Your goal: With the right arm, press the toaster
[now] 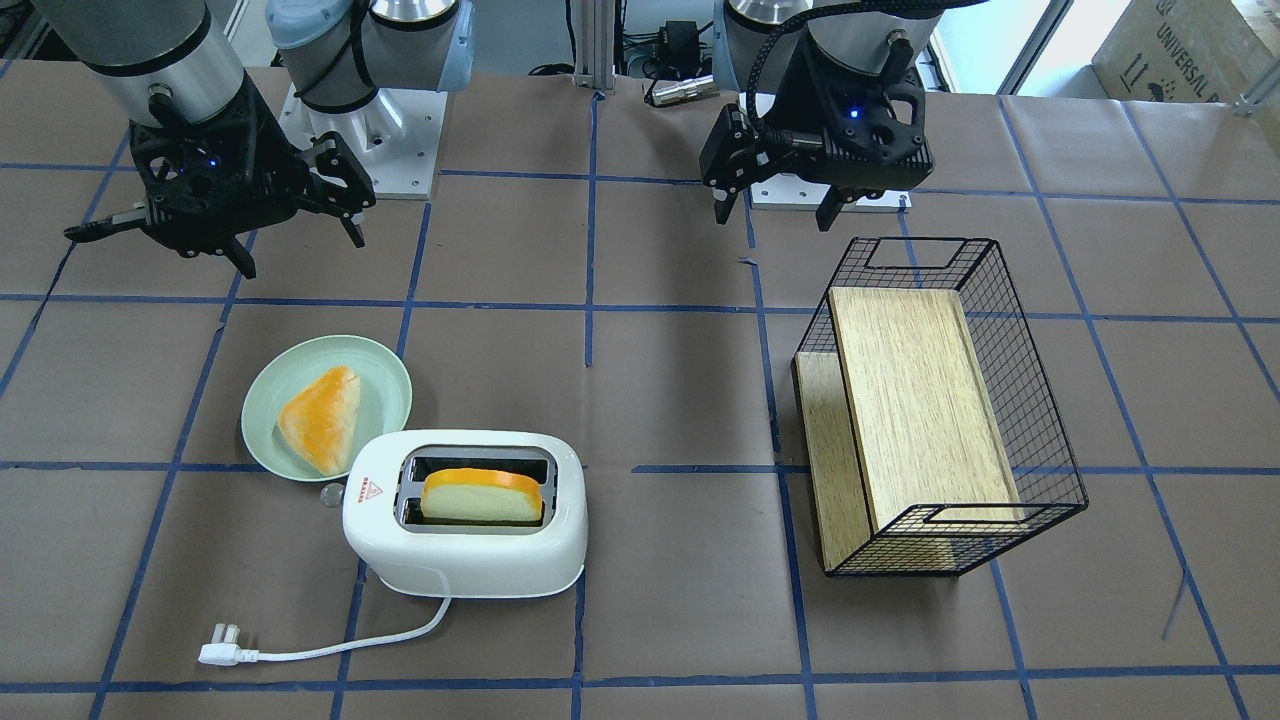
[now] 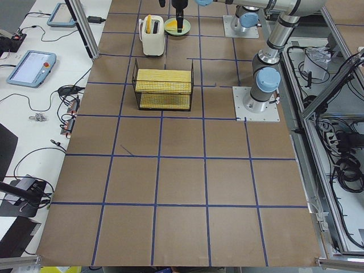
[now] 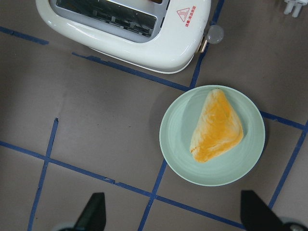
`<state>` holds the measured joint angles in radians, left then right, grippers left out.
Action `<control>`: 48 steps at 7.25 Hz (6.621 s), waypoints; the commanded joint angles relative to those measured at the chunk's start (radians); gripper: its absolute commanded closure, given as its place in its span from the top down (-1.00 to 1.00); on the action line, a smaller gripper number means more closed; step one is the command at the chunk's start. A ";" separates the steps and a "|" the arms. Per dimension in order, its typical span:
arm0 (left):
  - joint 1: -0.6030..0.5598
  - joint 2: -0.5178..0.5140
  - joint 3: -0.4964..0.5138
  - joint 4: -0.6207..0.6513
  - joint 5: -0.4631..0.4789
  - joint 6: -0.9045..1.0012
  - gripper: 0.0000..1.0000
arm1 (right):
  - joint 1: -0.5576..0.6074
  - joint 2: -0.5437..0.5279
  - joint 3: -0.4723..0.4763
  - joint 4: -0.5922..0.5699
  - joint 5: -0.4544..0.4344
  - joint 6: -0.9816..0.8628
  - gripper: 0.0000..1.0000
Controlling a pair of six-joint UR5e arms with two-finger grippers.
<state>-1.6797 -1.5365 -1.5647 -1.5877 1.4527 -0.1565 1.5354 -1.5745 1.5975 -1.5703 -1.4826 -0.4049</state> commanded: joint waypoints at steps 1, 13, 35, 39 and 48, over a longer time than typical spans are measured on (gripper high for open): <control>0.000 -0.001 0.000 0.000 0.000 0.000 1.00 | -0.033 0.087 -0.014 -0.060 0.012 -0.442 0.97; 0.000 -0.001 0.000 0.000 0.000 0.000 1.00 | 0.023 0.366 -0.001 -0.459 -0.077 -1.002 -0.85; 0.000 -0.001 0.000 0.000 0.000 0.000 1.00 | 0.020 0.216 -0.286 0.135 -0.090 -0.346 1.00; 0.000 0.000 0.000 0.000 0.000 0.000 1.00 | 0.026 -0.004 -0.220 0.285 -0.073 0.380 1.00; 0.000 0.000 0.000 0.000 0.000 0.000 1.00 | 0.028 -0.096 0.035 0.046 -0.054 0.371 1.00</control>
<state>-1.6797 -1.5365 -1.5646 -1.5877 1.4527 -0.1564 1.5628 -1.6938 1.6443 -1.5053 -1.5377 -0.0282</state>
